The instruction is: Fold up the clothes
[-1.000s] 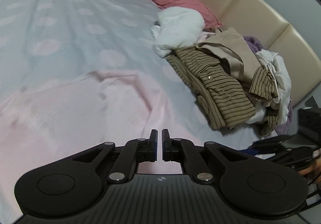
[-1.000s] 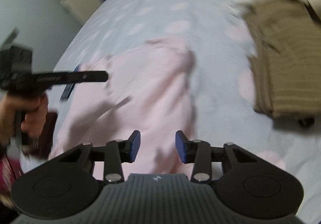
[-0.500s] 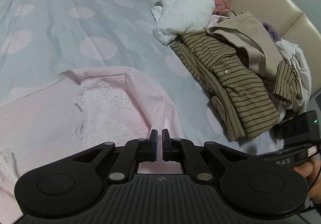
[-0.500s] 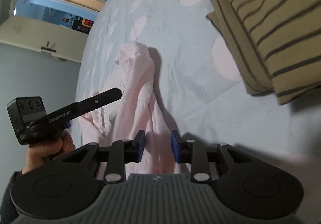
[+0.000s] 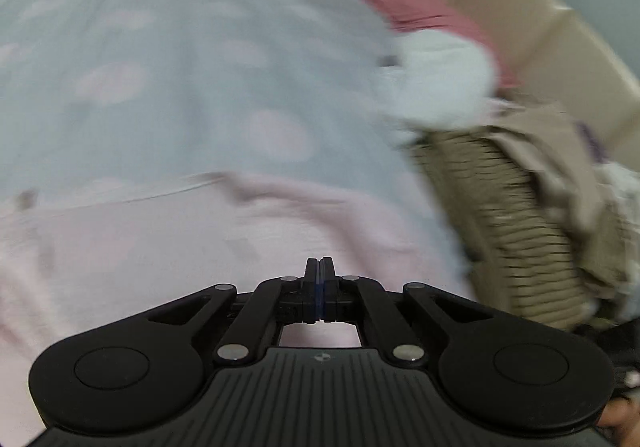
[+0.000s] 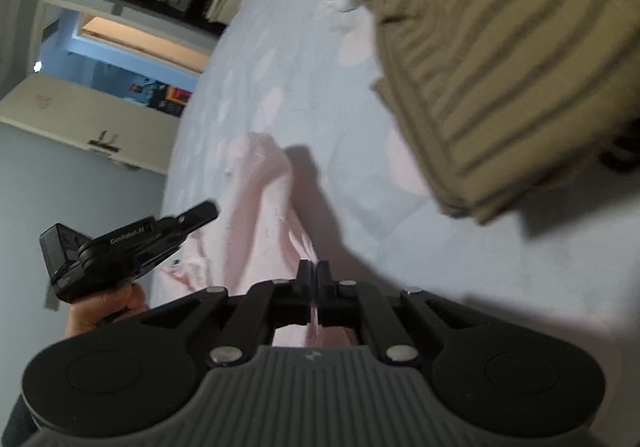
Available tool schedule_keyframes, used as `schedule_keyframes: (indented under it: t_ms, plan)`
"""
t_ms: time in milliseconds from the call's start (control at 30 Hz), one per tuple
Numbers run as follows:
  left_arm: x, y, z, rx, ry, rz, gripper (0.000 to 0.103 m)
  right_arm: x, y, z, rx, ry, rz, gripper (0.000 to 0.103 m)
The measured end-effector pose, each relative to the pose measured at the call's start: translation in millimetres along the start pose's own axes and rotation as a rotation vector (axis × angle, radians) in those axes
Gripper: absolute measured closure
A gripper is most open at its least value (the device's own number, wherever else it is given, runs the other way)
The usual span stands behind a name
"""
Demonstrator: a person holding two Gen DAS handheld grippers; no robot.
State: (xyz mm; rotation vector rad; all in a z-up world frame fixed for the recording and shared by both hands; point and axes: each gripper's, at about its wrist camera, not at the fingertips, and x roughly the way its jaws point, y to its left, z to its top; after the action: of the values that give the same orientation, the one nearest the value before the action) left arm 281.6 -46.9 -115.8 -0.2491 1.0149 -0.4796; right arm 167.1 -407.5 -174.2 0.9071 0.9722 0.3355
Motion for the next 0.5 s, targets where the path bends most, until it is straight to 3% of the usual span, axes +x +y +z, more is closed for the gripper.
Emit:
schedule_keyframes:
  t_ms: [33,133,167,233,500]
  plan:
    - [-0.1,3.0,-1.8,0.006,-0.004,-0.013,0.103,2.1,-1.5,-2.0,0.000,0.006,-0.001,0.100]
    - [0.3,-1.3,-6.1,0.015,0.009,-0.207,0.103,10.2,2.0,-6.7,-0.005,0.027,0.015,0.100]
    - [1.7,-8.9,-6.7,0.047,0.013,-0.238,0.102,11.3,4.6,-7.2,-0.011,0.030,0.014,0.100]
    - [7.3,-24.7,-6.7,0.121,0.025,-0.225,0.096,13.5,8.8,-7.1,-0.016,0.030,0.015,0.100]
    - [26.7,-45.2,-14.8,0.197,0.041,-0.161,0.085,13.3,11.6,-3.5,-0.017,0.022,0.029,0.100]
